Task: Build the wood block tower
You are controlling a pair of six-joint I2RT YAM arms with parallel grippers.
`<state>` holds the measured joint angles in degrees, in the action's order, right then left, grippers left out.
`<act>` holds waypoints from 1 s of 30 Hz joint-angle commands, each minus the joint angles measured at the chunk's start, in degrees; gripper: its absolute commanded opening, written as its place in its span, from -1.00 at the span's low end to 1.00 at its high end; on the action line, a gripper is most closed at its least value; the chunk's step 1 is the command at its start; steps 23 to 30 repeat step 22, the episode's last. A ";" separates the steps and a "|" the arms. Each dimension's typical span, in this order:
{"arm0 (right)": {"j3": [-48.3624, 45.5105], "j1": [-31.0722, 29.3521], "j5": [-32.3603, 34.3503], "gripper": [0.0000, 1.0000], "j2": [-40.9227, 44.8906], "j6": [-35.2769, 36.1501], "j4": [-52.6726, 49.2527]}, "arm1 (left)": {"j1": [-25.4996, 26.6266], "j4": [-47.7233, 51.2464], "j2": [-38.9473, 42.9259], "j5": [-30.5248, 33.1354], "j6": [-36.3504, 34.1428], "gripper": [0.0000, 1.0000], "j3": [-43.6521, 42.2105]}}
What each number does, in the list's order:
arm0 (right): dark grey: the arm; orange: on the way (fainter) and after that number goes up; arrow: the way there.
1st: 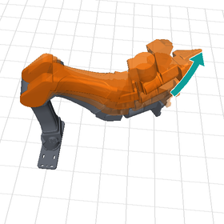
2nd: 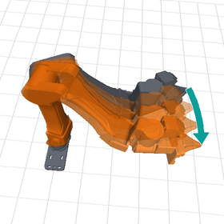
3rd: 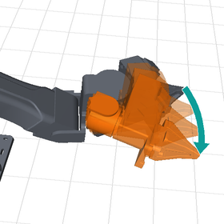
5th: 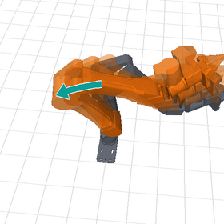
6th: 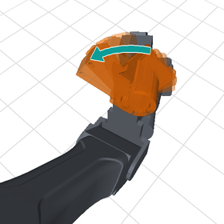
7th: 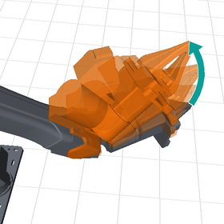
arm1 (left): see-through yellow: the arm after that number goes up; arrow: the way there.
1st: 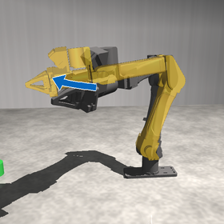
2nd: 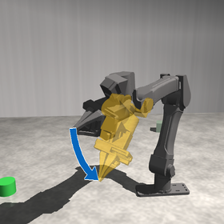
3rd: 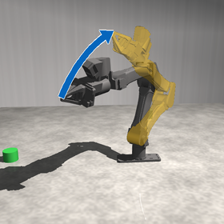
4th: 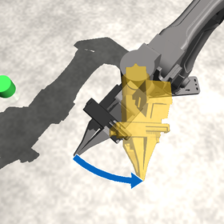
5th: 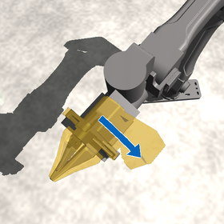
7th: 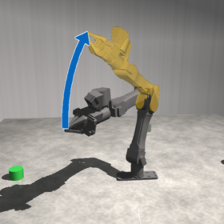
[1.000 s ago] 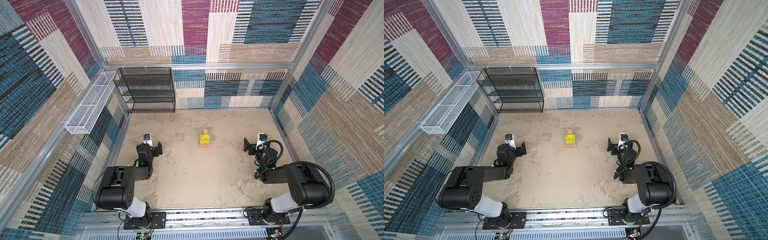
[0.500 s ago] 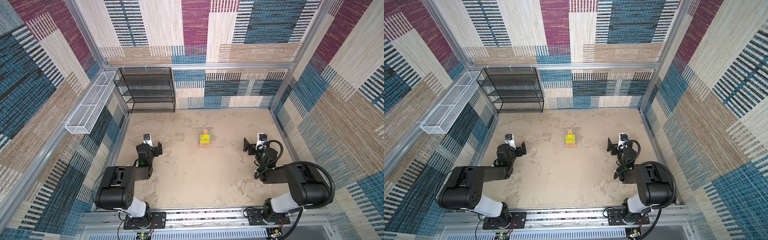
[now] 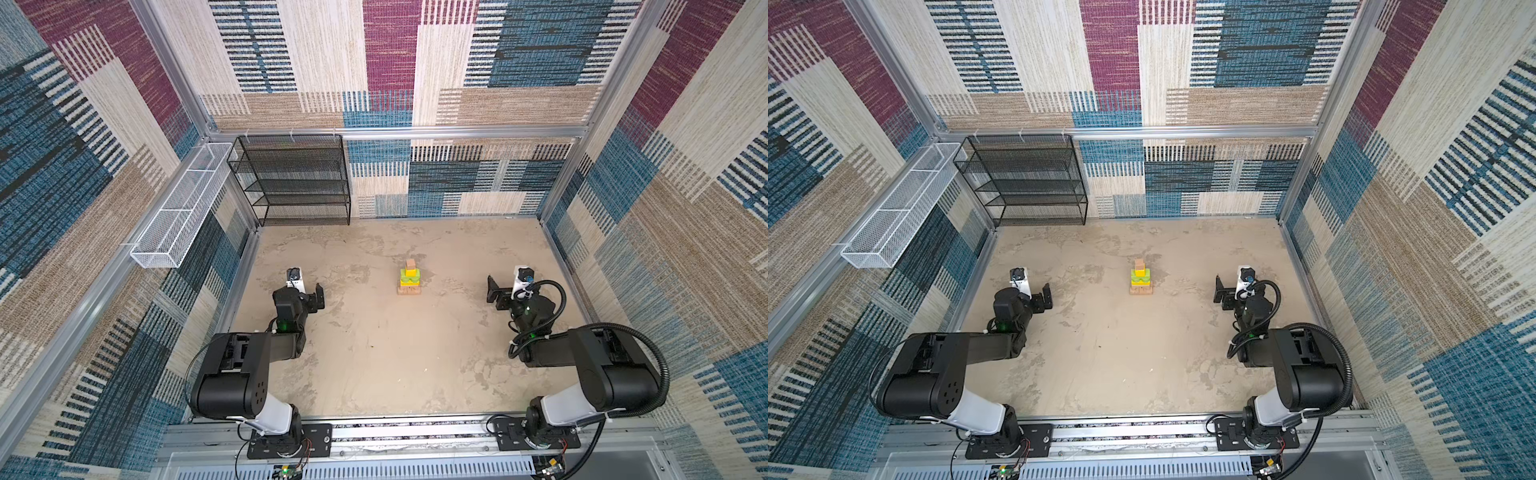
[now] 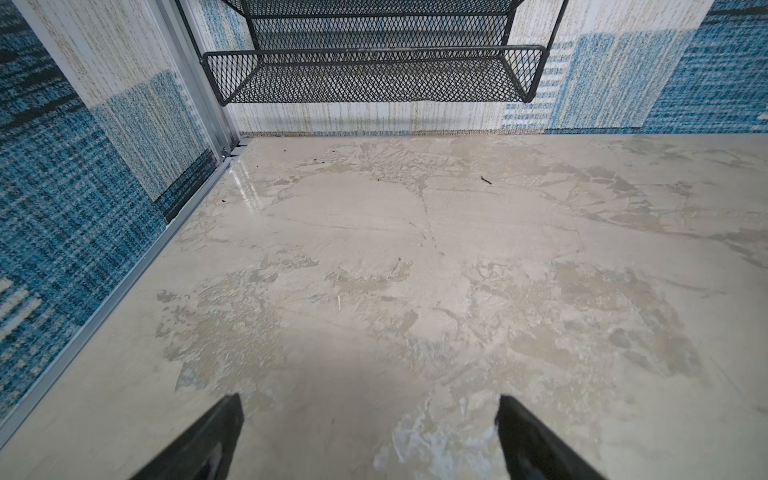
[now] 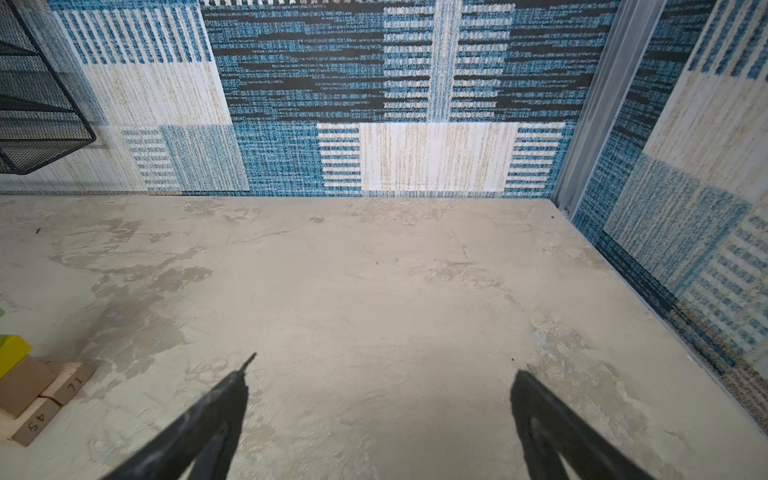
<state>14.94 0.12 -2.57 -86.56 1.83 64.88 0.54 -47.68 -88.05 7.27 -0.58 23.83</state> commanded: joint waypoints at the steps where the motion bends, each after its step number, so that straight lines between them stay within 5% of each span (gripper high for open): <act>1: -0.05 0.04 -0.35 0.99 0.08 0.40 2.61 | 0.00 0.13 0.02 -0.08 0.05 0.99 0.16; 30: -0.08 0.06 -0.38 0.99 0.06 0.46 2.64 | -0.01 0.14 0.02 -0.11 0.05 0.99 0.16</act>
